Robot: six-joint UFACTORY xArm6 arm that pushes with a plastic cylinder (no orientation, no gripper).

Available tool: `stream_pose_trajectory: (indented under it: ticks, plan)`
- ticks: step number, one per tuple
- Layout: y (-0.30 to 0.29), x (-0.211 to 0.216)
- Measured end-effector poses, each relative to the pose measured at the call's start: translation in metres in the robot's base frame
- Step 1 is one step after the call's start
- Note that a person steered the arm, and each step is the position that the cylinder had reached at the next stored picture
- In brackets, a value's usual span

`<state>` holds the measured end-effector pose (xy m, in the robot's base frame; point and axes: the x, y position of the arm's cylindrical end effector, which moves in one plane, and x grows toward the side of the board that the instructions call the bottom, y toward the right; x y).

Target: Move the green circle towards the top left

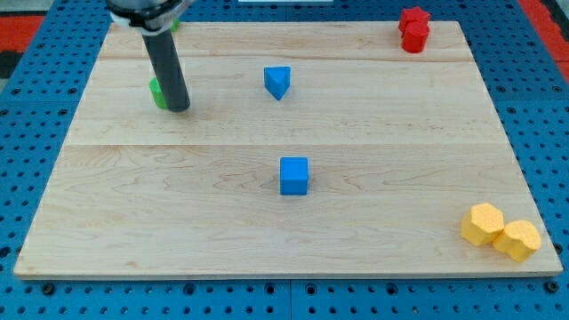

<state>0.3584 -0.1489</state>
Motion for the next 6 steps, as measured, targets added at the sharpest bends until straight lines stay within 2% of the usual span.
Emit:
stream_pose_trajectory:
  ticks: [2,3,4,5,6]
  plan:
    - [0.000,-0.062]
    - [0.013,-0.063]
    - [0.015,-0.022]
    - [-0.026,-0.025]
    - [-0.065,-0.061]
